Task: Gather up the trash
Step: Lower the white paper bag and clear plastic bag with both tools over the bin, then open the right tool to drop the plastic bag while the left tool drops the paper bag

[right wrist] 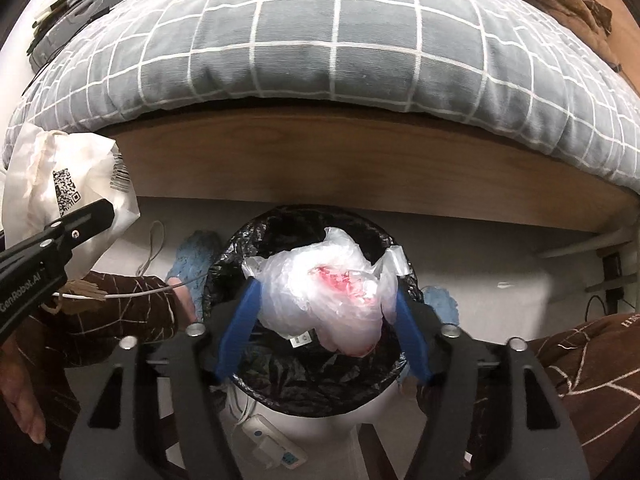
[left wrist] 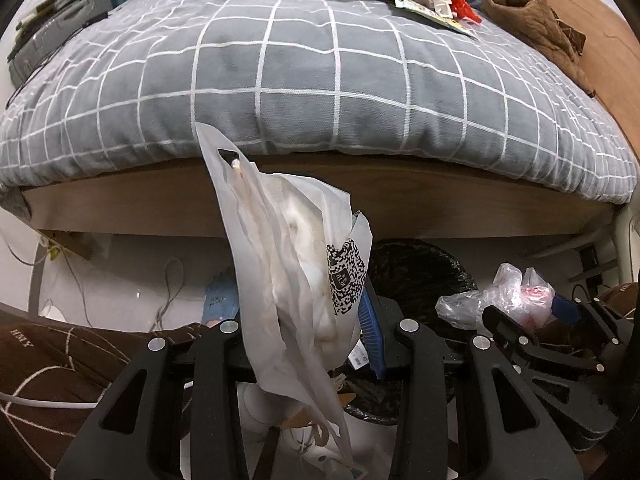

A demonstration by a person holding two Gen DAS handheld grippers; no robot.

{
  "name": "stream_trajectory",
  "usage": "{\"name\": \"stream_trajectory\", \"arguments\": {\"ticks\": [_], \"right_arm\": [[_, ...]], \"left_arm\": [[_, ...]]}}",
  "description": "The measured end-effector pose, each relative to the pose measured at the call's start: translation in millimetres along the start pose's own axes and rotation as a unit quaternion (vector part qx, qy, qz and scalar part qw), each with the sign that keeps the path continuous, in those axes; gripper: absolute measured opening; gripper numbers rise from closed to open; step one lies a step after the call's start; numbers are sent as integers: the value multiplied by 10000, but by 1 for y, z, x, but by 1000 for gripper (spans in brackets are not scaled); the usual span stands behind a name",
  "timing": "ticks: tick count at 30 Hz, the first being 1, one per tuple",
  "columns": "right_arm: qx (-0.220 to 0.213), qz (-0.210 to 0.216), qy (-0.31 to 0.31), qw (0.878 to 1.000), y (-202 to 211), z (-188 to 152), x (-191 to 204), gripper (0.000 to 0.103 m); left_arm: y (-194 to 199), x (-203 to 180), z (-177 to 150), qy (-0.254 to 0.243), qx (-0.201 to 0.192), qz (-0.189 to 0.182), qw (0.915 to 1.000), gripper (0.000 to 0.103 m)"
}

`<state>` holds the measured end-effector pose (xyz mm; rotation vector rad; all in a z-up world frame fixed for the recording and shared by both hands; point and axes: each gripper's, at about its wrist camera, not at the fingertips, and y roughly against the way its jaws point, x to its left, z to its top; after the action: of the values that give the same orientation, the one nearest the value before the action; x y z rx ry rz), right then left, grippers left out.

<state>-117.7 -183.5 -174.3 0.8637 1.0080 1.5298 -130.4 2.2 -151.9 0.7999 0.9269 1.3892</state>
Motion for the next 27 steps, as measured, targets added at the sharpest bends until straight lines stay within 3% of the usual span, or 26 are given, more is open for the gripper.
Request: {"name": "stream_trajectory", "arguments": {"ticks": [2,13,27], "right_arm": [[-32,-7,26,10000,1,1,0,76],[-171,-284,-198,9993,13,-6,-39,91],[-198,-707,-740,9946,23,-22,-90,95]], "left_arm": [[-1,-1,1,-19,-2,-20,10000,37],[-10,-28,-6,-246,152,-186,9994,37],[-21,-79,-11,-619,299,-413,9968,36]]}}
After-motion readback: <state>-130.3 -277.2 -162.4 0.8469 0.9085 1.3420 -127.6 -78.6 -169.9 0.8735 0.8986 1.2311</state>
